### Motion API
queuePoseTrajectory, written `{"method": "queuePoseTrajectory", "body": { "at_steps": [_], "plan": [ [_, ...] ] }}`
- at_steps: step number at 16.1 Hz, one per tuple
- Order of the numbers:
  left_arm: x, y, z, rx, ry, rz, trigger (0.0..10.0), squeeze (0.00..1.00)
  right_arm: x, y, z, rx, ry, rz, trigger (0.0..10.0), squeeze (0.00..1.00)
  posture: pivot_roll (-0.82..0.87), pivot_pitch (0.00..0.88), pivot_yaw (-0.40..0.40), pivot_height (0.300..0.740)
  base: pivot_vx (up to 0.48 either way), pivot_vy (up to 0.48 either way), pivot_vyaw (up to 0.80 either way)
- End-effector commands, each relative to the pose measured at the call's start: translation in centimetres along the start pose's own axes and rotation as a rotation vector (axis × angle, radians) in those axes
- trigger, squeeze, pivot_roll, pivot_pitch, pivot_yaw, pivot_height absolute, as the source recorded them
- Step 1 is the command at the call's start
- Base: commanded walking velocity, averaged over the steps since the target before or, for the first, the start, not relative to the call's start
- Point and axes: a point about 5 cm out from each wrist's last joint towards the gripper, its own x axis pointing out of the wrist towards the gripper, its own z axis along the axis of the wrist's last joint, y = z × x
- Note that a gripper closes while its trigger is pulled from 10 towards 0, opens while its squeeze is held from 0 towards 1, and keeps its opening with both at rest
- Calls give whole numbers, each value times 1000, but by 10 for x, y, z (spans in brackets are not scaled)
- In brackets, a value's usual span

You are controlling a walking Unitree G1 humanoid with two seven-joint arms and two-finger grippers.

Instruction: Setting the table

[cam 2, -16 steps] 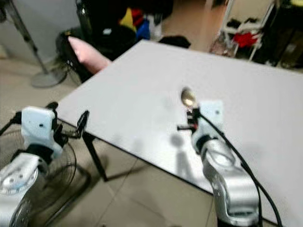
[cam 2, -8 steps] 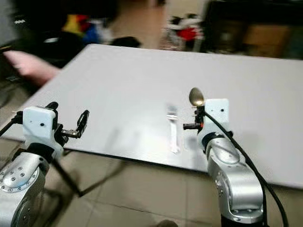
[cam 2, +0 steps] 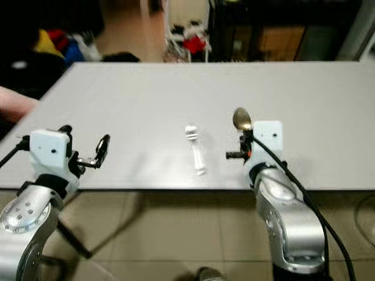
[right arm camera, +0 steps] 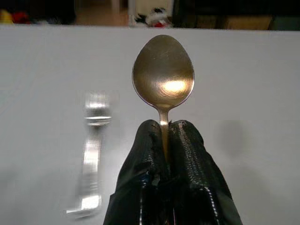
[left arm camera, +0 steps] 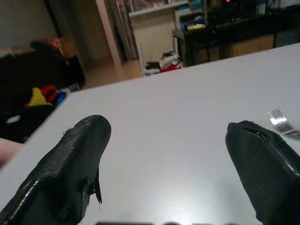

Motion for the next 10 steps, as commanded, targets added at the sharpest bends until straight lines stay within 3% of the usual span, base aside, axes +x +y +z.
{"method": "queuePoseTrajectory", "body": {
  "at_steps": [1, 7, 10],
  "plan": [
    [2, 5, 0, 19, 0, 17, 10000, 0, 1, 7, 0, 14, -5, 40, 10000, 0, -163, 0, 64, 740, 0, 480, 0],
    [8, 6, 1, 38, -5, 4, 10000, 0, 2, 10, -2, 39, 3, 39, 10000, 0, -160, 0, 73, 740, 0, 480, 0],
    [11, 7, 4, 42, -13, 14, 10000, 0, 2, 6, -3, 49, 9, 14, 10000, 0, -163, 0, 74, 740, 0, 0, 0]
  ]
}}
